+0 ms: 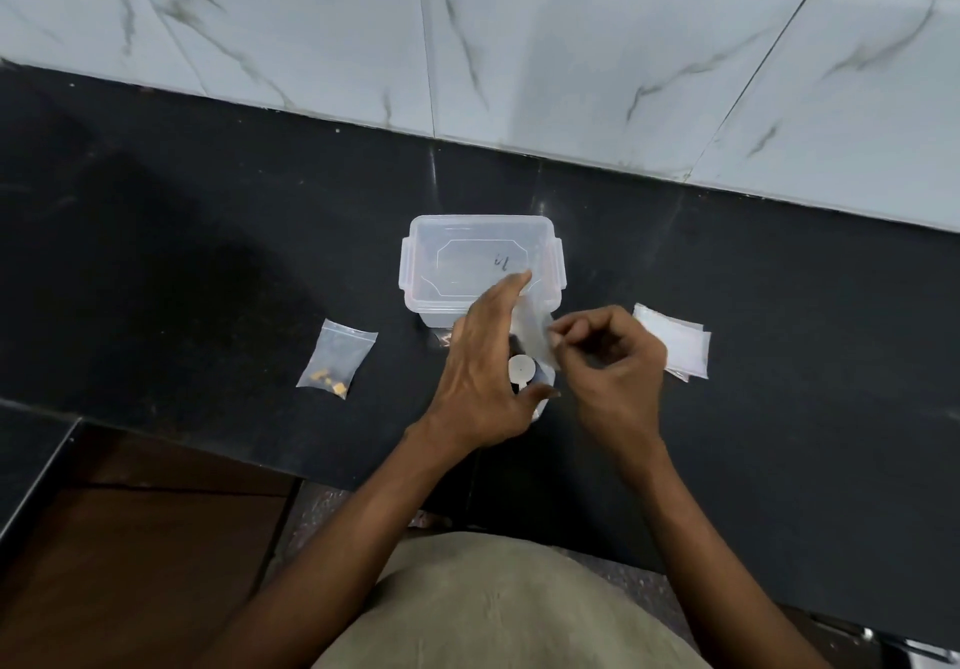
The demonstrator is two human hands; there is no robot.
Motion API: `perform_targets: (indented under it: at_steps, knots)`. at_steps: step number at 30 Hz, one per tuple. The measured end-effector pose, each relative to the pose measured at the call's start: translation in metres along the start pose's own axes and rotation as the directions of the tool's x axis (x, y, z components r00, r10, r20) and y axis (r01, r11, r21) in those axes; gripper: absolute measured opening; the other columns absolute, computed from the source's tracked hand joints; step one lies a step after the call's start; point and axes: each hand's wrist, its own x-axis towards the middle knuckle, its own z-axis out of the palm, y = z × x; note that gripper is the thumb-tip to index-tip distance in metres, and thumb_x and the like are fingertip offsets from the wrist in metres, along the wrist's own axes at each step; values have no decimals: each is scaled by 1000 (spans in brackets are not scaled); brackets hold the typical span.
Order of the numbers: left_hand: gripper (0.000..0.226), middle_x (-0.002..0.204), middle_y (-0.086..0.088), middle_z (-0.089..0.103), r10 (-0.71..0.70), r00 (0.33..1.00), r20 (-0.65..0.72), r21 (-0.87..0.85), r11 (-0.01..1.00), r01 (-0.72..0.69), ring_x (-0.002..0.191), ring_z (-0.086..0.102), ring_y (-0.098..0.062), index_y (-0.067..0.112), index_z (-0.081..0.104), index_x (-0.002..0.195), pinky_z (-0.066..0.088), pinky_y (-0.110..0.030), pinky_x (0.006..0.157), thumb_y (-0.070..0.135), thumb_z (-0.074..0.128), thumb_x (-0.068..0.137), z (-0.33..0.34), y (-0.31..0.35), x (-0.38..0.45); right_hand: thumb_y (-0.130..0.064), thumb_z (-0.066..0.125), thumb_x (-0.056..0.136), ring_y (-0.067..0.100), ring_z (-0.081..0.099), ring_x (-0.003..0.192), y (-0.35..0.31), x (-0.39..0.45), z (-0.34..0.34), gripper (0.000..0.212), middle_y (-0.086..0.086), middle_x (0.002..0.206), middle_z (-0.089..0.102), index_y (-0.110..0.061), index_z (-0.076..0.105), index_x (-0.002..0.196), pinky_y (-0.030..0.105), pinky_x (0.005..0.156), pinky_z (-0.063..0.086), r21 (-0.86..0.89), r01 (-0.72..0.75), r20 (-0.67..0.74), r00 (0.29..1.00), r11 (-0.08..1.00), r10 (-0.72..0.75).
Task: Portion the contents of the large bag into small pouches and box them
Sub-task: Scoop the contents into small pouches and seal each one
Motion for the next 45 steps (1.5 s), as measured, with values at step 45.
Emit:
perform_targets:
  at_steps: [45]
  knots:
    - [19, 88, 4, 65, -528, 829, -185, 143, 820, 555, 81, 62, -20, 18, 57, 90, 49, -37, 69, 29, 71, 83, -20, -29, -38, -42, 72, 85, 15, 60, 81, 25, -34, 8, 22, -5, 94, 60, -23, 67, 94, 30, 70, 43, -776, -88, 190, 912, 625, 365]
